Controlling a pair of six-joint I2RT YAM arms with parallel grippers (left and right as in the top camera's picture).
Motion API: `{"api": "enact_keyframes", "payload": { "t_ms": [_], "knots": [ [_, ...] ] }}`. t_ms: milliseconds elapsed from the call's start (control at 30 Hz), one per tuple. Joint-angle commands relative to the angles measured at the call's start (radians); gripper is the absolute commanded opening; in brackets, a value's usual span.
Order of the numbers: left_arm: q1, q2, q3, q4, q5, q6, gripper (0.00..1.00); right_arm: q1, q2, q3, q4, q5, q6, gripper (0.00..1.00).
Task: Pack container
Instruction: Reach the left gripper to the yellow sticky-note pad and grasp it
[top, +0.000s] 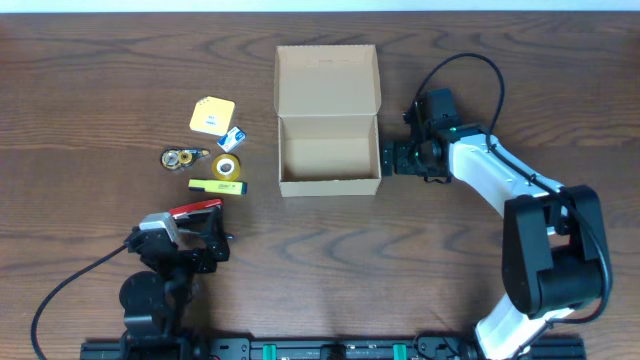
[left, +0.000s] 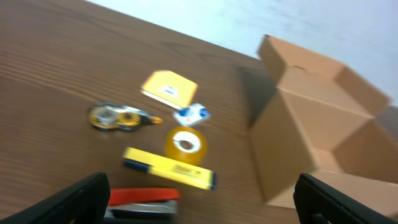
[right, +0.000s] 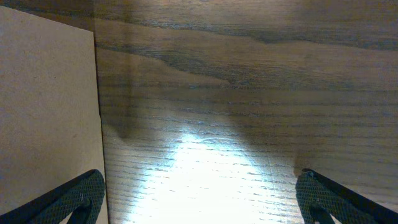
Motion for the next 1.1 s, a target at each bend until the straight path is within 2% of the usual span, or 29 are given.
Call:
{"api": "enact_keyframes", "payload": {
  "t_ms": [0,67,267,400,667,867,967,1067],
  "knots": [
    [0.006,-0.006,-0.022,-0.006,0.212,-0.185,0.95,-0.007,0.001,-0.003,-0.002,-0.007,-0.016,0.99],
    [0.006,-0.006,-0.022,-0.001,0.325,-0.254,0.95,-0.007,0.001,-0.003,-0.002,-0.008,-0.016,0.99],
    [0.006,-0.006,-0.022,0.005,0.333,-0.425,0.95,-0.007,0.001,-0.003,-0.002,-0.008,-0.016,0.99],
    [0.006,-0.006,-0.022,0.098,0.325,-0.351,0.95,-0.007,0.001,-0.003,-0.002,-0.008,-0.016,0.99],
    [0.006,0.061,-0.008,0.117,-0.030,-0.311,0.96,-0.007,0.001,-0.003,-0.002,-0.008,-0.016,0.99],
    [0.006,0.261,0.105,0.117,-0.201,-0.319,0.96,-0.007,0.001,-0.003,-0.002,-0.008,-0.016,0.99],
    [0.006,0.419,0.212,0.116,-0.233,-0.303,0.96,-0.007,0.001,-0.003,-0.002,-0.008,-0.016,0.99],
    [0.006,0.638,0.363,0.105,-0.232,-0.236,0.96,-0.007,0.001,-0.003,-0.002,-0.008,-0.016,0.99]
  ]
}}
